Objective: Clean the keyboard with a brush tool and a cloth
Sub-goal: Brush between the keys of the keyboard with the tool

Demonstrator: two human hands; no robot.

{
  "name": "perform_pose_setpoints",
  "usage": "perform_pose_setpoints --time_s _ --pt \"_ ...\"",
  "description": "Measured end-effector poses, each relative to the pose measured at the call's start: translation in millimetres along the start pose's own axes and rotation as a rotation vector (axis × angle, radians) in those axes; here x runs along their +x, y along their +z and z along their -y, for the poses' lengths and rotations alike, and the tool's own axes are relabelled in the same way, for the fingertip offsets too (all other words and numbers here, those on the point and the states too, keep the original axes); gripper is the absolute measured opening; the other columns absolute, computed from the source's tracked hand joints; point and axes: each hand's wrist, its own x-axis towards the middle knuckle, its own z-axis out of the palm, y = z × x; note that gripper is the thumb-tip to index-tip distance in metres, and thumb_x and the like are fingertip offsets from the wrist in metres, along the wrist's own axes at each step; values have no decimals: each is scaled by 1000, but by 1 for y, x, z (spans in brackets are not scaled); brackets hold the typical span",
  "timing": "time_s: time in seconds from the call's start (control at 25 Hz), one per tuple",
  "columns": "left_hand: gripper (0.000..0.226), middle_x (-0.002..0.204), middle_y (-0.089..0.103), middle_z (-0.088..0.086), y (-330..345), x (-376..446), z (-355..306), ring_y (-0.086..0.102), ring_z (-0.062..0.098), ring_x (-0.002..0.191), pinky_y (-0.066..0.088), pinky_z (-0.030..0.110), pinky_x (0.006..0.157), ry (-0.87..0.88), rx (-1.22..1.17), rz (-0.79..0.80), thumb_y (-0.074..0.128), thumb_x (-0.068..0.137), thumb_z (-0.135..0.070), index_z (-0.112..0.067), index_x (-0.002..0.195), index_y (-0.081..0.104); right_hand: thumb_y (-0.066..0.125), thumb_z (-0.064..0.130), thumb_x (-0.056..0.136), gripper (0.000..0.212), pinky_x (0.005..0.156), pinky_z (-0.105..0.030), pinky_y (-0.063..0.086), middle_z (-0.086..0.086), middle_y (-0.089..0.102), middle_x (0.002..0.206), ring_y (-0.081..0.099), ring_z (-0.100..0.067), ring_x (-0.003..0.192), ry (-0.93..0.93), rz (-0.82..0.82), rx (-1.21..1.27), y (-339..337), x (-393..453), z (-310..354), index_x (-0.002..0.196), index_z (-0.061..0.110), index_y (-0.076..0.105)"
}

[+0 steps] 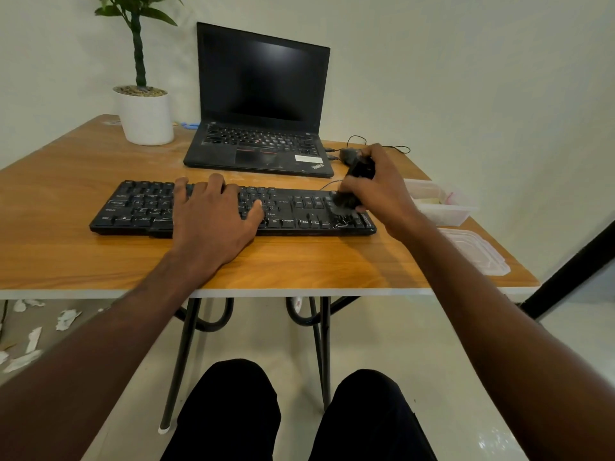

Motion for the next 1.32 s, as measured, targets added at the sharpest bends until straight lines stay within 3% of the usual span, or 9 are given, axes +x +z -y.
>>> perform_pose_setpoints --time_s 0.12,0.2,0.32,0.44,0.56,0.64,0.88,1.16,1.32 --pt "71 134 61 14 -1 0 0 60 34 124 20 61 123 7 -5 -3 32 103 -67 -14 134 67 76 13 88 46 74 -35 65 4 53 114 63 -27 110 33 15 98 -5 3 -2 123 23 47" --pt "71 134 61 14 -1 0 0 60 34 124 19 61 123 5 -8 -6 32 103 -67 -14 134 67 77 18 87 46 82 -43 63 8 55 110 61 -22 106 -21 -16 -149 -10 2 -7 122 25 48" --pt "70 134 61 14 0 0 0 60 34 124 20 62 123 1 1 2 32 103 -67 -14 134 66 76 24 85 49 83 -42 55 6 57 109 58 -20 102 -84 -115 -454 -13 1 -9 125 25 49" --pt "70 133 61 15 1 -1 0 60 35 123 22 63 123 11 -2 -6 33 104 -66 -12 133 67 76 22 87 49 78 -38 57 5 58 112 61 -18 99 -90 -62 -346 -2 -4 -2 126 27 47" --pt "69 133 61 15 0 -1 1 60 35 124 22 62 123 17 -12 -5 33 105 -65 -12 133 67 76 12 90 46 68 -31 64 4 55 116 65 -20 97 -34 61 7 10 -6 9 123 24 47" --pt "70 134 61 14 1 0 1 60 35 124 22 62 123 12 -1 -6 32 105 -66 -13 133 67 75 10 90 45 65 -29 63 1 53 117 65 -24 102 9 44 143 8 -4 12 123 23 47" --pt "71 133 61 14 2 0 1 60 35 124 21 63 123 9 0 -5 30 104 -67 -14 133 67 79 25 83 46 81 -38 60 6 57 110 61 -20 104 -78 -33 -272 -9 -5 5 119 27 50" --pt "70 135 60 15 0 0 1 59 35 126 20 62 124 5 0 -2 31 104 -66 -13 134 66 79 21 85 49 78 -33 62 3 55 116 61 -19 100 -149 77 -215 2 -19 17 122 26 47" --pt "70 135 60 15 1 0 0 59 35 126 19 62 124 7 -6 -3 32 104 -66 -13 134 67 79 21 86 50 78 -42 65 13 54 108 63 -19 99 -145 98 -145 8 -26 14 125 27 48"
